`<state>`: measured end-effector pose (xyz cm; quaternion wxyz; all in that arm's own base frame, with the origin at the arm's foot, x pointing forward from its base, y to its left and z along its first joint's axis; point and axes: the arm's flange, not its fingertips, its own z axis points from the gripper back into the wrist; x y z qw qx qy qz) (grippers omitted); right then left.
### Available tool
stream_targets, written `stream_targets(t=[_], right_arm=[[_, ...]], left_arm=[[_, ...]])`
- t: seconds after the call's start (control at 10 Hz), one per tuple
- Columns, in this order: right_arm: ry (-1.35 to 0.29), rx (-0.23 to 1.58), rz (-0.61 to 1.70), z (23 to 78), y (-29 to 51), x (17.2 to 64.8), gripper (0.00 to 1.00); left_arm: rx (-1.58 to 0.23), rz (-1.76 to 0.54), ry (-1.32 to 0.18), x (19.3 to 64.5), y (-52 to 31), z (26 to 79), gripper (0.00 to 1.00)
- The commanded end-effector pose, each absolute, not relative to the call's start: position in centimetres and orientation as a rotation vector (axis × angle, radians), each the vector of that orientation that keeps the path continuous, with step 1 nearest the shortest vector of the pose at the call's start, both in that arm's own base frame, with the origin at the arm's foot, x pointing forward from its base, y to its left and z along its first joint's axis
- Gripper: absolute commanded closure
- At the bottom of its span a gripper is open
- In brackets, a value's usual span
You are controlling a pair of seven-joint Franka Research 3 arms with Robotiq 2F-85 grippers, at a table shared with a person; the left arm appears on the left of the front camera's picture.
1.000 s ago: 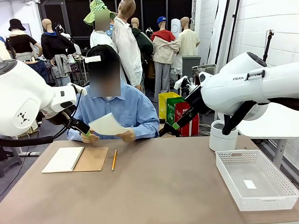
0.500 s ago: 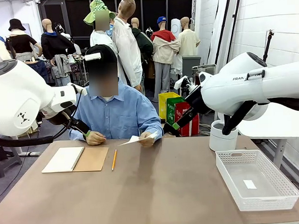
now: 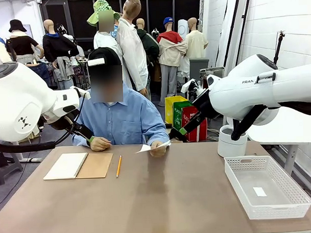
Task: Sort the paper based on its condition.
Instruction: If a person hands you a paper, place it in the Organizing basket , and if it's crumpled, put it in the Trash can.
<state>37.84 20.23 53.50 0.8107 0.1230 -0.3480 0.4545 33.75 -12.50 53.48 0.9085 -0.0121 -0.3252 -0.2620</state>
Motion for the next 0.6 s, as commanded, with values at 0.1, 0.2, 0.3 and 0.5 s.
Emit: stream_targets(t=[0.1,0.2,0.3,0.5], right_arm=[[-0.741,0.261,0.962,53.4,20.3,37.8,0.0],[-0.743,0.263,0.971,53.5,20.2,37.8,0.0],[-0.71,0.325,0.882,53.5,20.3,38.2,0.0],[-0.677,0.407,0.705,53.3,19.8,38.8,0.0]], left_arm=[[-0.025,-0.541,-0.665,33.7,-12.5,53.4,0.0],[-0.025,-0.541,-0.665,33.7,-12.5,53.4,0.0],[-0.025,-0.541,-0.665,33.7,-12.5,53.4,0.0],[-0.025,-0.541,-0.665,33.7,-12.5,53.4,0.0]])
